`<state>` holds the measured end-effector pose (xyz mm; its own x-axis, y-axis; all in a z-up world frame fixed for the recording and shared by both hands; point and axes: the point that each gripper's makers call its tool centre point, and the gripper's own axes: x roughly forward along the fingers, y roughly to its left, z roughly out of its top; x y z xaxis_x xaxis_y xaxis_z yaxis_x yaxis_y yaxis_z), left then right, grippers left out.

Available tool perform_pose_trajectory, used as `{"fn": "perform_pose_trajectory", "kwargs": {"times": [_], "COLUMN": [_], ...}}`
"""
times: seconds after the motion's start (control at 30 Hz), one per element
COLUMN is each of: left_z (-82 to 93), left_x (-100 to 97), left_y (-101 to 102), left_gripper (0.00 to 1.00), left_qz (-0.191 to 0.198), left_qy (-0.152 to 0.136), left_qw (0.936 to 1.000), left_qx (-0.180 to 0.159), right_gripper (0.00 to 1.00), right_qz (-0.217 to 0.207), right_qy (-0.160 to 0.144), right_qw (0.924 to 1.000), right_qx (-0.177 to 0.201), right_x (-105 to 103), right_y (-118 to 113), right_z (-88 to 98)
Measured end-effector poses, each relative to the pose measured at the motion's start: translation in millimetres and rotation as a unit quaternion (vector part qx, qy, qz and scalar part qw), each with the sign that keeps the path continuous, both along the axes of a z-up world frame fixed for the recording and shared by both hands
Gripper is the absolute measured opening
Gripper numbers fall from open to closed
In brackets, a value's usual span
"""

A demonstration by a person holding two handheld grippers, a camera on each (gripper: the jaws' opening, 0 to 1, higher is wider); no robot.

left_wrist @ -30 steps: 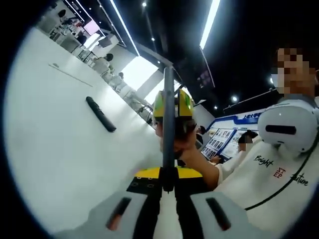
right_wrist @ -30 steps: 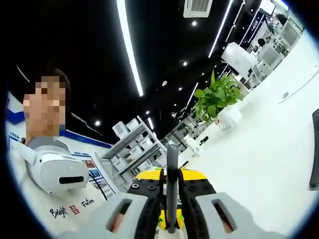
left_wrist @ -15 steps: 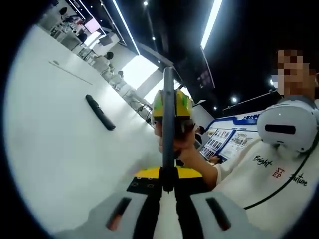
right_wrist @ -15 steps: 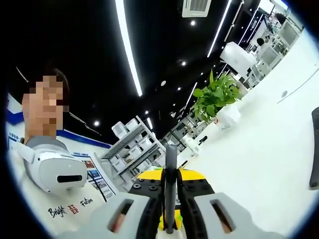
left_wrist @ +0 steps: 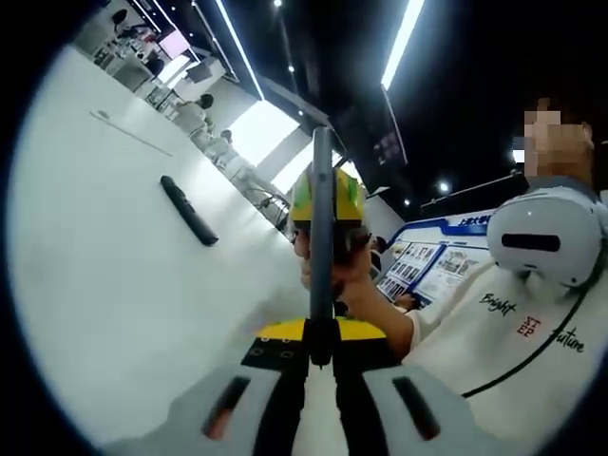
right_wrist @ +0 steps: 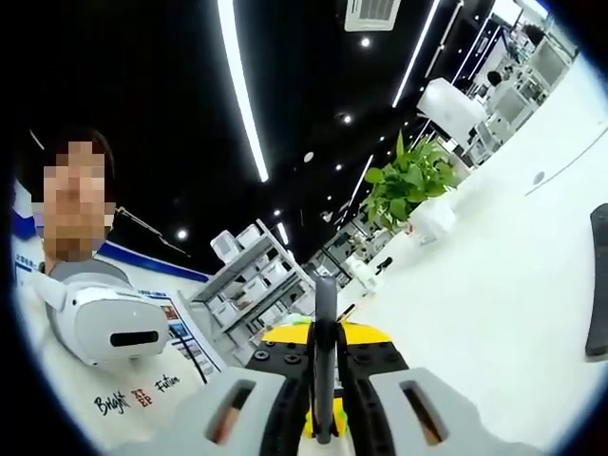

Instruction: Pflip the remote and laser pointer to the front side, press the buttons, and align them neatly on the table

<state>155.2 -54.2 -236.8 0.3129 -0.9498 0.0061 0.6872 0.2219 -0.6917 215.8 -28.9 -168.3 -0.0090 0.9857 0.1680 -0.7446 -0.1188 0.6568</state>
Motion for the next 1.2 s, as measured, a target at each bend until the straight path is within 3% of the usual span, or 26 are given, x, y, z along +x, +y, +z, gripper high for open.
{"fn": "perform_pose_trajectory", "kwargs": {"times": [0.17,0.2,0.5,0.77,1.03,1.2], "left_z": [1.5,3.3,1.0,2.3,-0.7,-8.4], "left_x": [-2.0,-2.4,-0.5,0.9,3.3,5.1], "left_y": [-5,-6,-6,-1,2,2], "left_gripper": [0.11,0.11,0.11,0.12,0.12,0.13], "left_qz": [-0.008,-0.006,-0.002,-0.003,0.0,0.002], "left_qy": [-0.007,-0.01,-0.009,-0.032,-0.02,-0.019], "left_qw": [0.9999,0.9999,0.9999,0.9992,0.9991,0.9974], "left_qx": [0.006,0.007,0.006,0.024,0.038,0.07], "right_gripper": [0.11,0.11,0.12,0.12,0.12,0.12], "right_qz": [0.005,-0.001,0.002,-0.005,-0.007,-0.01], "right_qy": [-0.01,-0.025,-0.028,-0.046,-0.041,-0.045], "right_qw": [0.9999,0.9997,0.9995,0.9988,0.999,0.9986], "right_qx": [-0.003,-0.003,-0.018,-0.016,-0.017,-0.026], "right_x": [-4,-4,-6,-8,-4,-7], "right_y": [-4,-6,-7,-5,0,3], "right_z": [3.2,5.4,3.4,7.8,4.9,0.6]}}
